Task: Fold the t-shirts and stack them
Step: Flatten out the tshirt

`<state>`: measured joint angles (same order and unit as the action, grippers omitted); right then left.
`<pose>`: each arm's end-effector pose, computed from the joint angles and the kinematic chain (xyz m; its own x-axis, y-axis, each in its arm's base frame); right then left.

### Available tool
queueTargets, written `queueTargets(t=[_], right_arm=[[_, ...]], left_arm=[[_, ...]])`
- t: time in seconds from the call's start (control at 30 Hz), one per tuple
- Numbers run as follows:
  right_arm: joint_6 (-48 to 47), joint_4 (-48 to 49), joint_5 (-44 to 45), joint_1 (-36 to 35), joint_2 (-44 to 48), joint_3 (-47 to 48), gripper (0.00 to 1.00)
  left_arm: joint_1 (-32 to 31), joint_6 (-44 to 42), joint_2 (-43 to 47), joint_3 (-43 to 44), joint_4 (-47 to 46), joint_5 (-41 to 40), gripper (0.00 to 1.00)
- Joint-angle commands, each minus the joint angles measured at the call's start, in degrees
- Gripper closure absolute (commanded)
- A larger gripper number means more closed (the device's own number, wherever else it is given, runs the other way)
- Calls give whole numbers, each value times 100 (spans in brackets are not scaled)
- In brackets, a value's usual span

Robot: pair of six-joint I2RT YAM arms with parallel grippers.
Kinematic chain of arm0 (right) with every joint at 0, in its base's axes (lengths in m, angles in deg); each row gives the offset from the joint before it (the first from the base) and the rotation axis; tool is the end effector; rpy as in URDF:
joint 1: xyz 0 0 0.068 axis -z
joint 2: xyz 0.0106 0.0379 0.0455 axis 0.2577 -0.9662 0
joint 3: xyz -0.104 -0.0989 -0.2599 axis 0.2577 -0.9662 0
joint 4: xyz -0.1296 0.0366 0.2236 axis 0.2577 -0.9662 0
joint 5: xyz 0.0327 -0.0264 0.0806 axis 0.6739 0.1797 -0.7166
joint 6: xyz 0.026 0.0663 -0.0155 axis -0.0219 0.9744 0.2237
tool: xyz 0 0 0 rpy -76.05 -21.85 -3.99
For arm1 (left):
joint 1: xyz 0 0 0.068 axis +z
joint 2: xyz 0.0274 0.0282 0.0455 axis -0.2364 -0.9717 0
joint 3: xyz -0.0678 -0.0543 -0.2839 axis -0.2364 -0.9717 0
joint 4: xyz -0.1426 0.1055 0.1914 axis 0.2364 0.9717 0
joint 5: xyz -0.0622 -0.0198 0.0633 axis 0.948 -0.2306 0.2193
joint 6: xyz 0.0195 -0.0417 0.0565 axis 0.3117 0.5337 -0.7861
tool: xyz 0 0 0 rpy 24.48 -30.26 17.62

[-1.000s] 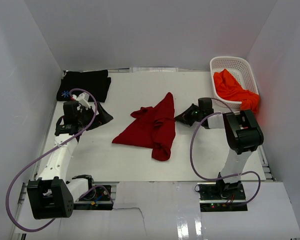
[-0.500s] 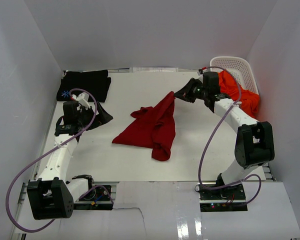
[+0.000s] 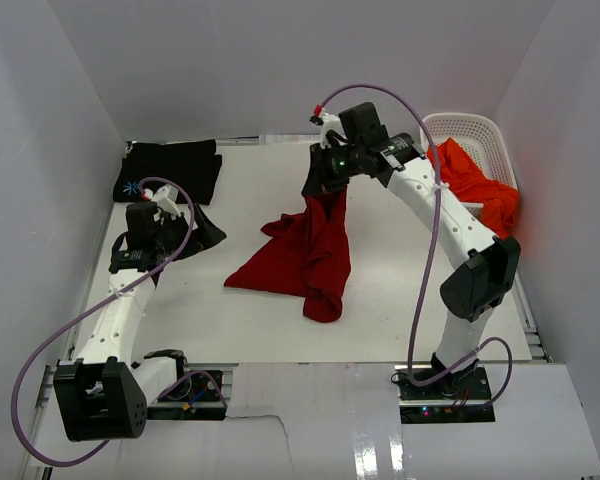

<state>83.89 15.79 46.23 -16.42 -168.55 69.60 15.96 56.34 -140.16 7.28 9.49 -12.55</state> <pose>0.3547 0.2461 0.3918 -0.7040 -0.1703 -0.6895 -0.5991 0.6638 0.4477 0.2307 -0.0153 0.2724 -0.6943 -0.3783 -0.6123 0.0083 0.8465 -0.5324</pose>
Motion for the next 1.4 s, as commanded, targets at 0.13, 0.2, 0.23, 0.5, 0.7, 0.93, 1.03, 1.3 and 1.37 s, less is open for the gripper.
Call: queueTargets(t=[0.13,0.2,0.23,0.5,0.7,0.93,1.03,1.3,1.37], right_arm=[[-1270,-953,1255,-802,1422,-365,92],[-1218,-50,1512,-802,2502,-1436,92],[-1209,293,1643,-793,2888,-1796,92],[-770,220,3689,-293,4124,-1969,92],[-725,-406,4194,-117,3789,-1721,92],[125,-1039,3500,-38,3077,-1913,39],[504,-759,2818,199,3243,-2773,2],[1812,1234,301,1939,4368,-6830,2],[2007,1491,300,1975,4737,-7335,5]], left_arm=[[-35,-53,151,121,-50,5,2],[-35,-53,160,113,-59,14,2],[-44,-53,160,113,-59,5,2],[-70,-44,134,113,-68,49,2],[-114,-44,204,95,-59,5,2],[-410,-35,169,113,-50,286,2],[-693,-18,204,139,-68,260,2],[-826,-264,-104,324,38,49,2],[-835,-246,-77,262,29,40,2]])
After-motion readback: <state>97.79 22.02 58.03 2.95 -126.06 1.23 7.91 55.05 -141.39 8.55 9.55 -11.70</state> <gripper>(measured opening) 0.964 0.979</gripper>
